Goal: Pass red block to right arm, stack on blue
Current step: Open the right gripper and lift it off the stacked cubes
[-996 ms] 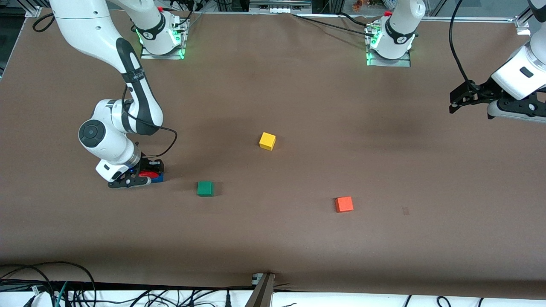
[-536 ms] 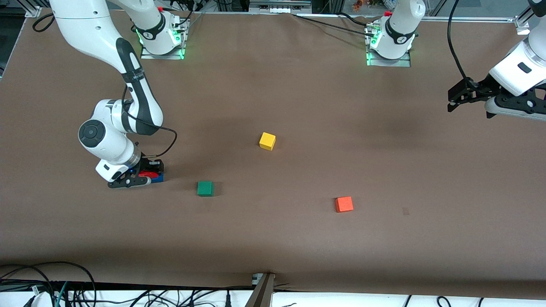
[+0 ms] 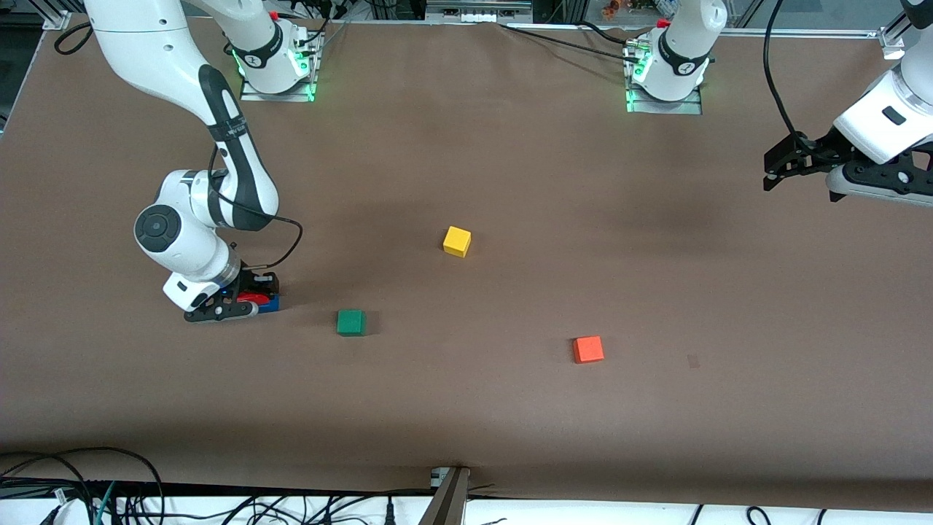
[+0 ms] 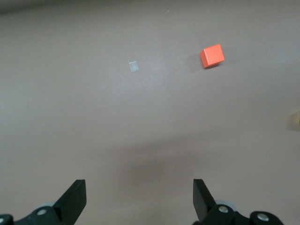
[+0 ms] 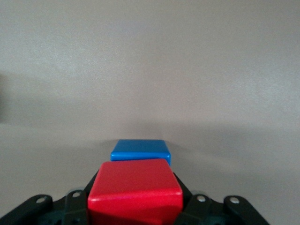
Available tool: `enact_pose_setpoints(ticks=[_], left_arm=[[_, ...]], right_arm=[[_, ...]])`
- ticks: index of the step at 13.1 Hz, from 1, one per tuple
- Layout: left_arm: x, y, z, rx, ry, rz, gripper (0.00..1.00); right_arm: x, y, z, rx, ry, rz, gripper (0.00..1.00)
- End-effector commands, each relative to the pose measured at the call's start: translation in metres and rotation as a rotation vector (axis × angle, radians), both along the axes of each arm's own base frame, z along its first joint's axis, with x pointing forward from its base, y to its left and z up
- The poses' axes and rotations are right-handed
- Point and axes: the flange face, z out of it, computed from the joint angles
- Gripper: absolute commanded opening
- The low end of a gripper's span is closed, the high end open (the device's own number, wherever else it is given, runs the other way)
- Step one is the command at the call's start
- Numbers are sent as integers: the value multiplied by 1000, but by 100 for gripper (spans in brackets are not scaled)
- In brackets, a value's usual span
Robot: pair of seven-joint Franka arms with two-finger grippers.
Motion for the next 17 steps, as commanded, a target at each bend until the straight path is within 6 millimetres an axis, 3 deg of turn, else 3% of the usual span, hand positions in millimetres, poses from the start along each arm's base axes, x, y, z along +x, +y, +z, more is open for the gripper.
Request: enact_pose_setpoints(ticks=[1, 3, 8, 11, 14, 17], left_arm=[[-2, -1, 8, 22, 0, -7, 100], [-2, 0, 7, 22, 2, -12, 100], [-2, 0, 8, 22, 0, -10, 100], [-2, 0, 8, 22, 0, -12, 100], [-3, 0, 8, 22, 2, -10, 100], [-4, -1, 8, 23, 10, -12, 100]], right_arm=[[-2, -3, 0, -13, -9, 7, 20], [1, -4, 3, -12, -16, 7, 99], [4, -5, 8, -11, -25, 9, 100], [14, -1, 28, -1, -50, 16, 100], [25, -3, 68, 14, -18, 15, 100], [44, -17, 140, 16, 95, -5, 100]])
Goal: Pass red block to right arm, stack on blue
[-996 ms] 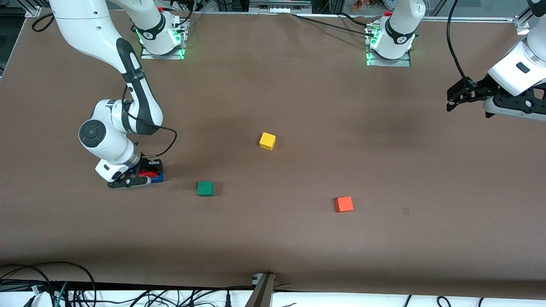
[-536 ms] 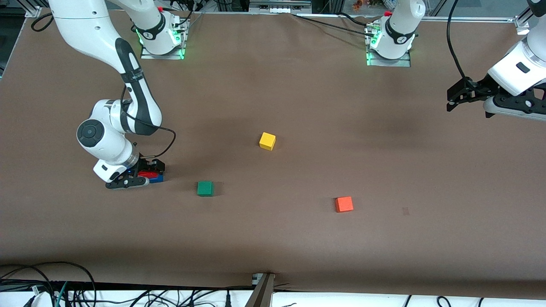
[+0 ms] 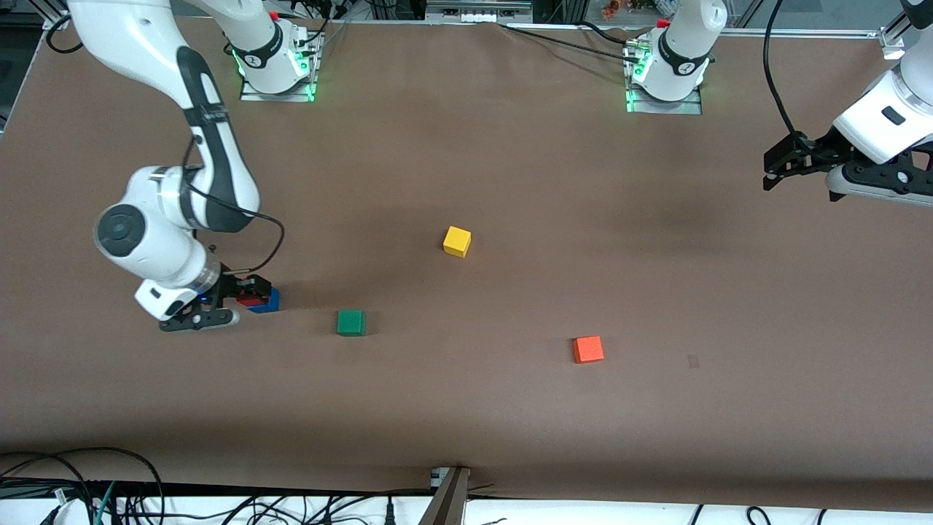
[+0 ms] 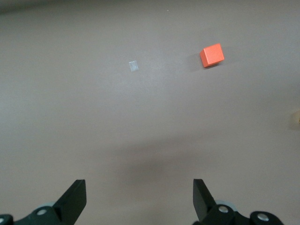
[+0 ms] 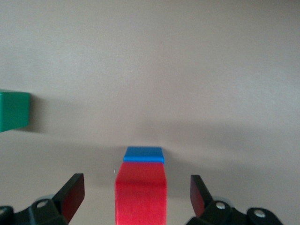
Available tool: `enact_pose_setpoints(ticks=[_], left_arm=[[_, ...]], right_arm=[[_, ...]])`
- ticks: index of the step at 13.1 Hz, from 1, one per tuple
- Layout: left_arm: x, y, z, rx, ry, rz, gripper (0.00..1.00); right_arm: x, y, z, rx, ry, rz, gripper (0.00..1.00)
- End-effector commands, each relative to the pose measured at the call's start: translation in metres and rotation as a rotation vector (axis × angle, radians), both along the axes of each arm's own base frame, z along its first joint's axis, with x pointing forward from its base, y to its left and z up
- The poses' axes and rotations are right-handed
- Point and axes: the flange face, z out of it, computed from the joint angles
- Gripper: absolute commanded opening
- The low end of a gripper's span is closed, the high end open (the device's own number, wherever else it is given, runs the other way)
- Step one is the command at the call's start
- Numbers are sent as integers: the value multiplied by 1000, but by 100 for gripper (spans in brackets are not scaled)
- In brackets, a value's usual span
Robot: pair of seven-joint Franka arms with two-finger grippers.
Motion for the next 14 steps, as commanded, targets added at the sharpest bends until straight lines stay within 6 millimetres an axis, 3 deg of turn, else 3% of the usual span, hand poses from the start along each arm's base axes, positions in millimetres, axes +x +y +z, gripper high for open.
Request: enact_pose_setpoints(ticks=[1, 4, 7, 11, 14], left_arm=[[-4, -1, 7, 23, 10, -12, 100], [-4, -1, 7, 23, 10, -11, 100], [-5, 1, 8, 23, 15, -9, 100], [-6, -1, 8, 26, 24, -13, 100], [-6, -1, 7, 24, 24, -13, 100]], right_arm=[[14, -19, 75, -16, 77, -3, 100], [13, -34, 129, -26, 144, -21, 100], [-2, -36, 187, -5, 160, -34, 100], [-39, -69, 248, -5, 169, -21, 100], [-79, -100, 293, 1, 124, -56, 100]])
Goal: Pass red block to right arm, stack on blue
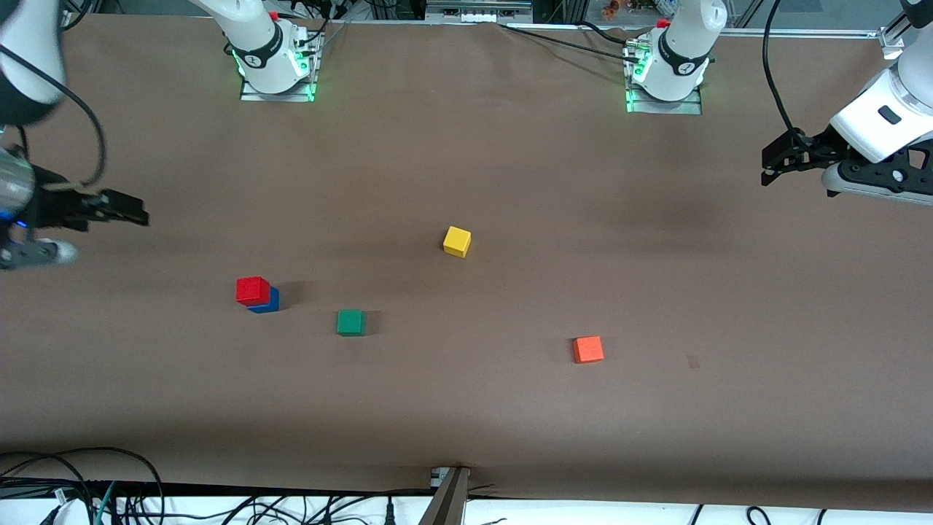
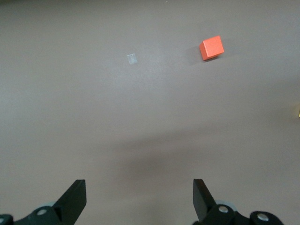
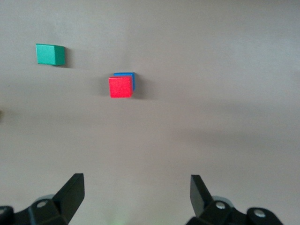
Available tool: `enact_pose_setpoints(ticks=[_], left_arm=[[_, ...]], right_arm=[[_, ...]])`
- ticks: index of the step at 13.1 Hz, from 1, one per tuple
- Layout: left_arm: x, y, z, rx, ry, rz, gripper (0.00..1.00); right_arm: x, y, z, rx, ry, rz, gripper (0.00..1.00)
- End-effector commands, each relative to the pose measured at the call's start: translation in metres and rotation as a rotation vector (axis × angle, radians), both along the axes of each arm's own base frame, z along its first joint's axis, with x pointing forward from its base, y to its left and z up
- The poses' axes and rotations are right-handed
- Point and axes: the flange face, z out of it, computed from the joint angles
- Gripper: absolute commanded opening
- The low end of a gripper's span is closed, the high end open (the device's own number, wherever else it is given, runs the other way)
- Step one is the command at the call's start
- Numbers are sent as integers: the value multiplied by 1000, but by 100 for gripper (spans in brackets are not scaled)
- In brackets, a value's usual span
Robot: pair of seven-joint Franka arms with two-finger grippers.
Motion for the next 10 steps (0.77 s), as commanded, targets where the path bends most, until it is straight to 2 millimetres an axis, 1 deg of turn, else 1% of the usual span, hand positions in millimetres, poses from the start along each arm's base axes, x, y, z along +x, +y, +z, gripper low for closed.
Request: enact_pose_setpoints(ticks=[1, 2, 3, 4, 7, 8, 10], left_arm=[[-3, -1, 8, 22, -2, -13, 100], [-3, -1, 8, 22, -2, -13, 100], [-3, -2, 8, 22, -2, -14, 100], [-3, -1, 8, 22, -2, -13, 100], [-3, -2, 8, 24, -2, -15, 100], [-3, -1, 8, 24, -2, -11, 100], [-3, -1, 8, 22, 0, -11, 100]], right_arm=[[-45, -10, 35, -44, -6, 10, 100], [-52, -9, 41, -69, -1, 24, 100], [-56, -2, 45, -72, 8, 38, 100], [-61, -2, 48, -69, 19, 38, 100], [-70, -7, 45, -53, 46, 30, 100], [-70, -6, 43, -53, 51, 30, 100], [-57, -5, 34, -69, 65, 35, 100]])
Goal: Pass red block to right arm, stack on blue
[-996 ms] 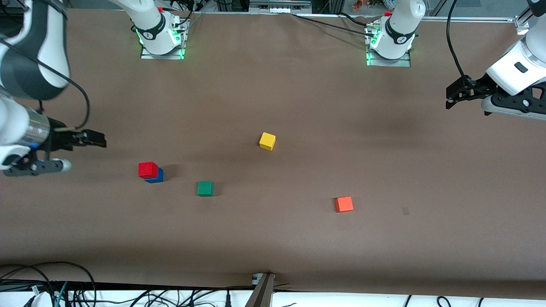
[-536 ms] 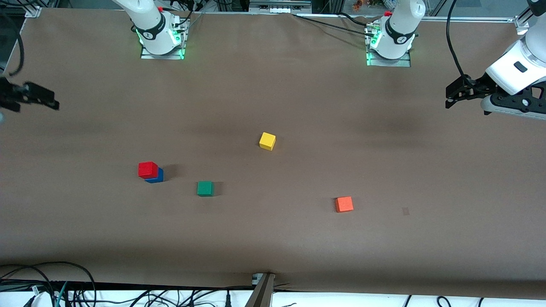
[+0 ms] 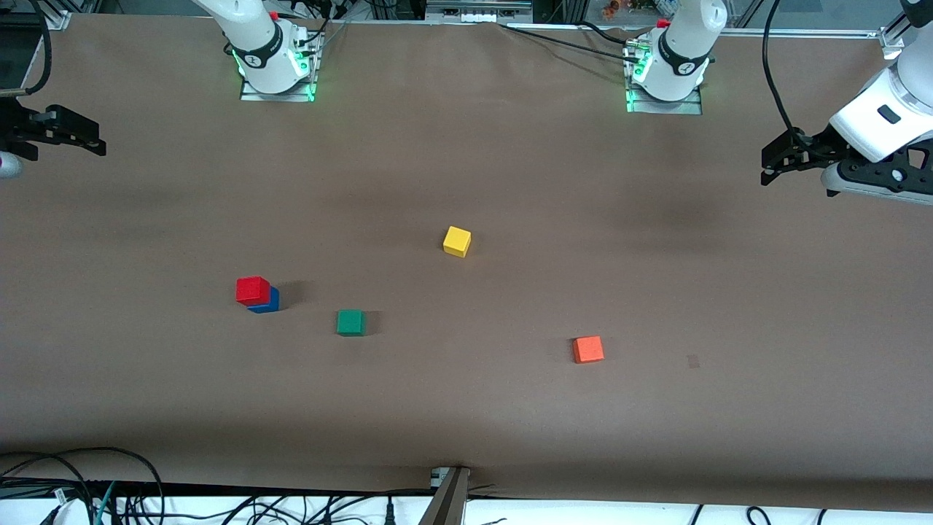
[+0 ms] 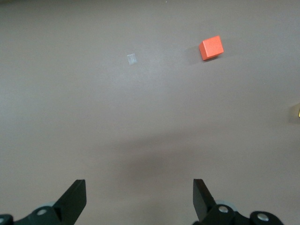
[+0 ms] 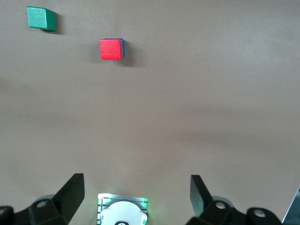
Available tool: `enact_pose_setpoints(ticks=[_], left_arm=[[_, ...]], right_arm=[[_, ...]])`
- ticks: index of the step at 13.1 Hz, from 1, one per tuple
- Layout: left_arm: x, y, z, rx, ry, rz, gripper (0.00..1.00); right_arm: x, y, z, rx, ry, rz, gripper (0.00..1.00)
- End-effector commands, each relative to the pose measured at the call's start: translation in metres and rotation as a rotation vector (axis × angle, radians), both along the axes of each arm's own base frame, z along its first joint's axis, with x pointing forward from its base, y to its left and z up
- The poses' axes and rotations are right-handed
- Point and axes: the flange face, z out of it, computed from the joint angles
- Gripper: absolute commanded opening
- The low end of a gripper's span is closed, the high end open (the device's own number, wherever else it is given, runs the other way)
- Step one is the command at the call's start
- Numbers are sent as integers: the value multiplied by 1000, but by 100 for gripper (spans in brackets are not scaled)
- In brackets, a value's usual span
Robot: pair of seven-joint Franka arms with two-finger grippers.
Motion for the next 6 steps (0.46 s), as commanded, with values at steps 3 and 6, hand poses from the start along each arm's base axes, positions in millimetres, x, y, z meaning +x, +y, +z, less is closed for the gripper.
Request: enact_pose_setpoints(ticks=[3, 6], left_arm=[[-3, 0, 8, 22, 0, -10, 100], [-4, 0, 7, 23, 11, -10, 100]], right_arm=[[7, 2, -5, -25, 18, 6, 100], [7, 4, -5, -24, 16, 11, 100]])
